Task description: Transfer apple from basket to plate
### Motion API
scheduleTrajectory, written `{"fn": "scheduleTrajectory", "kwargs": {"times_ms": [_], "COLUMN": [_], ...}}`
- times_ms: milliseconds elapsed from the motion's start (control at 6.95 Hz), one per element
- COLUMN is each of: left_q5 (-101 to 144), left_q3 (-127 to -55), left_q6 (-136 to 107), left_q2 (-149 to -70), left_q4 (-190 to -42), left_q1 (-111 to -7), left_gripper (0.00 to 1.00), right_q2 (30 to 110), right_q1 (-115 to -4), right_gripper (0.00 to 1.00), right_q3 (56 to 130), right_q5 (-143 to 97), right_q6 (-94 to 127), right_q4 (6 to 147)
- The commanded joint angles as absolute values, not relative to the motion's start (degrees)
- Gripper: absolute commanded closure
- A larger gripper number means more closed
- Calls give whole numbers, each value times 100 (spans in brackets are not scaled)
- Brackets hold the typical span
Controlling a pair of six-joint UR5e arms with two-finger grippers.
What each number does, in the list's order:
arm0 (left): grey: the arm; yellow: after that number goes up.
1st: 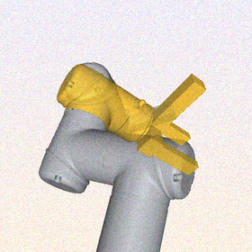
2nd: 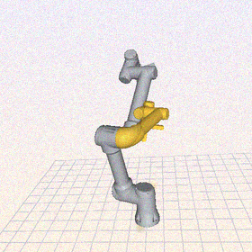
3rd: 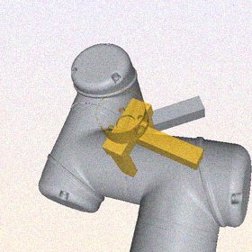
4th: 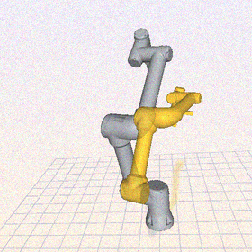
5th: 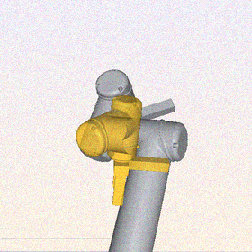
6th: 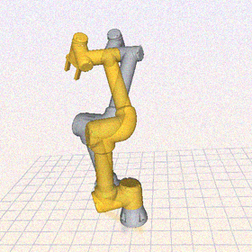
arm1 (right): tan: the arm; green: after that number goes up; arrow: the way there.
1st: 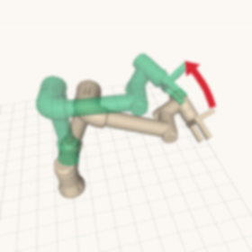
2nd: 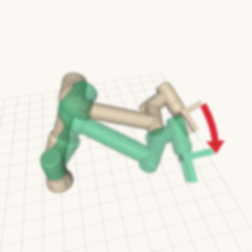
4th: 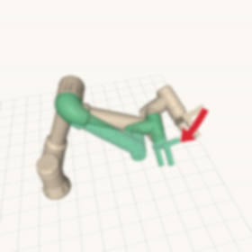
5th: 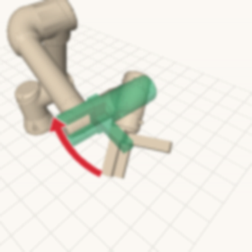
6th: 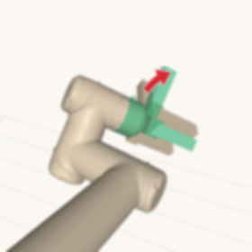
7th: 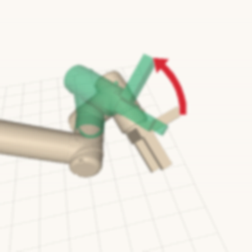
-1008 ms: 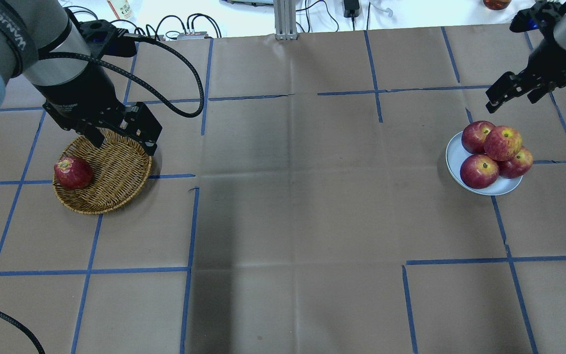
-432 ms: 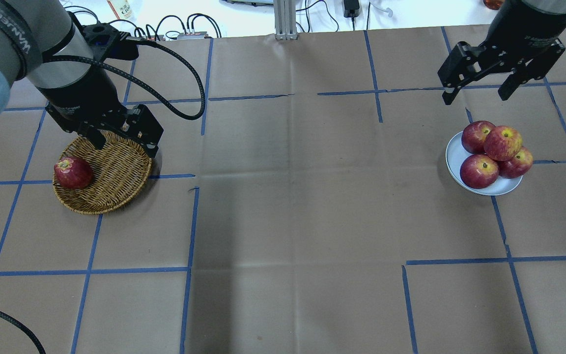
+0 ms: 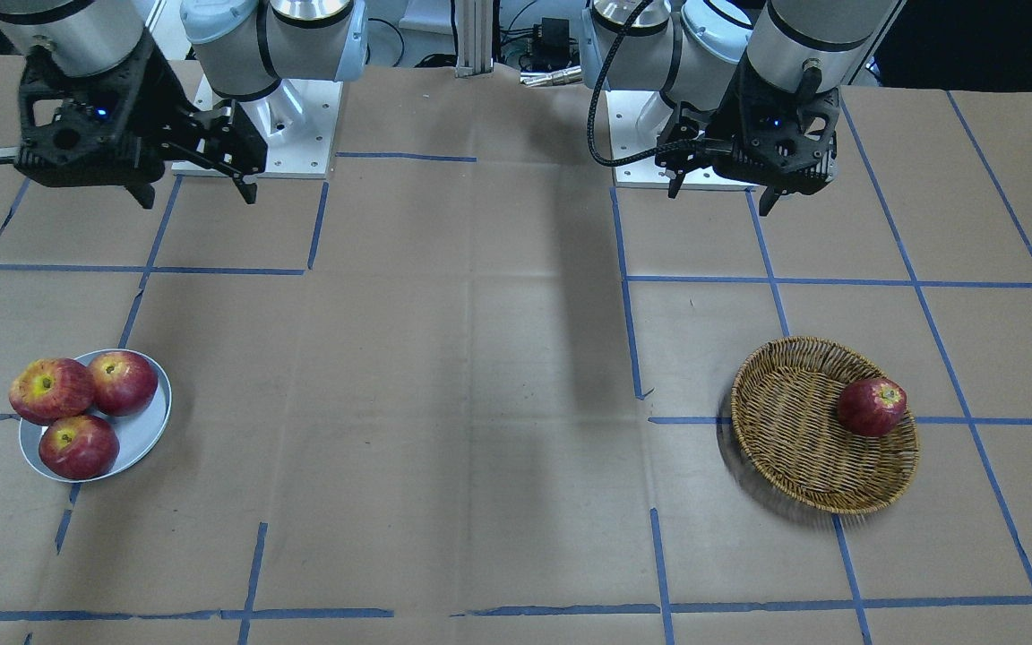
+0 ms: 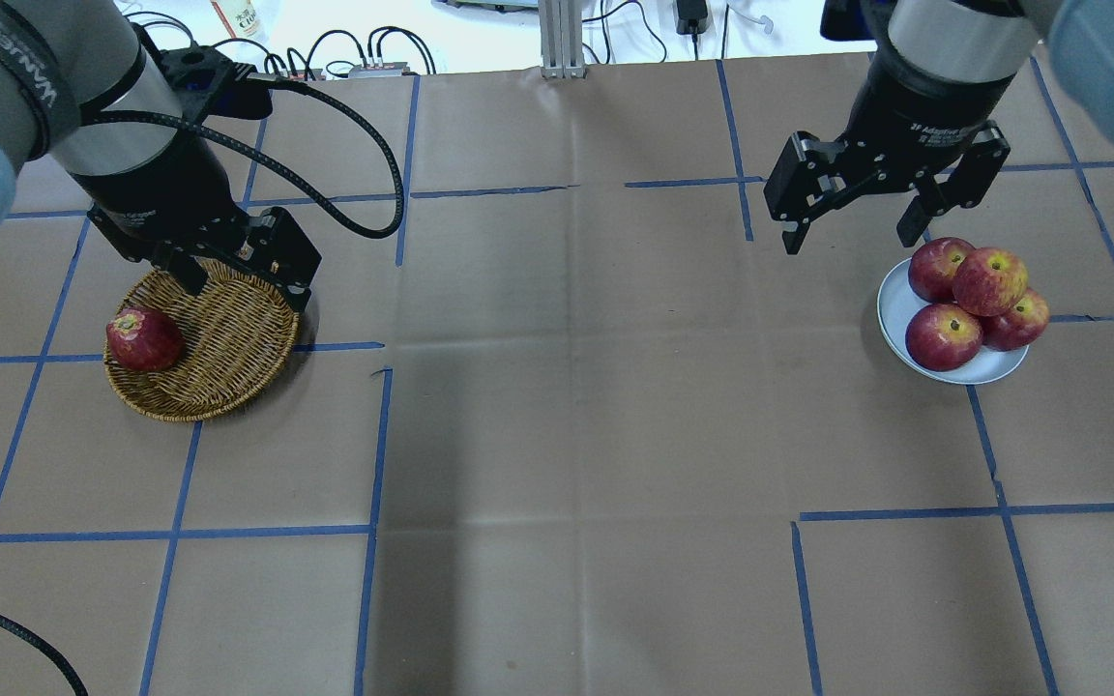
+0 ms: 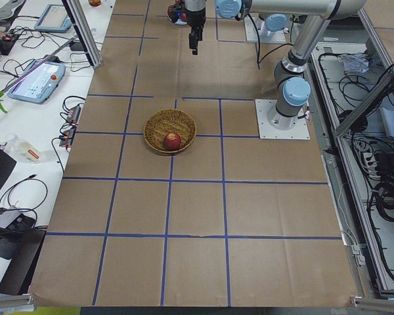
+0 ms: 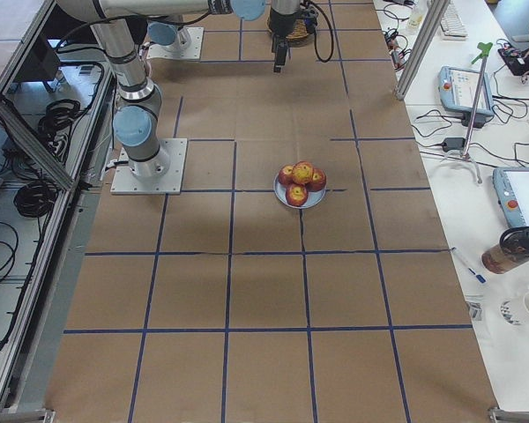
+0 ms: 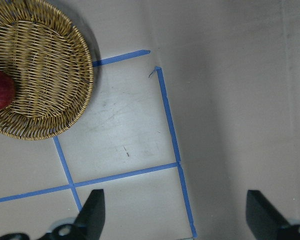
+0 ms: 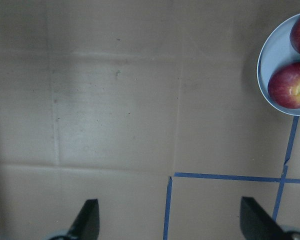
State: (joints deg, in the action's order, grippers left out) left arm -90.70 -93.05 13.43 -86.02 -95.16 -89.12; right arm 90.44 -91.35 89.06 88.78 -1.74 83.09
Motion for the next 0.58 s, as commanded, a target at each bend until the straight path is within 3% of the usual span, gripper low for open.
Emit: {"fn": "scheduleTrajectory", "kwargs": {"times_ms": [0, 432], "left_q5": [-9070, -9062], "left_q3": [-9308, -9308], "left_q6": [1327, 1336], "left_q2": [-8631, -8614], "left_q4": [-9501, -9501], "left_q1": [-8912, -8912], "left_gripper": [1, 1], "right_q2": [9132, 9141], "right_q1": [-9185, -9158], "right_gripper": [0, 0], "right_q3": [9088, 9149], "right_q5": [9272, 9264], "right_q6": [-123, -97], "right_q4": [8613, 8806]}}
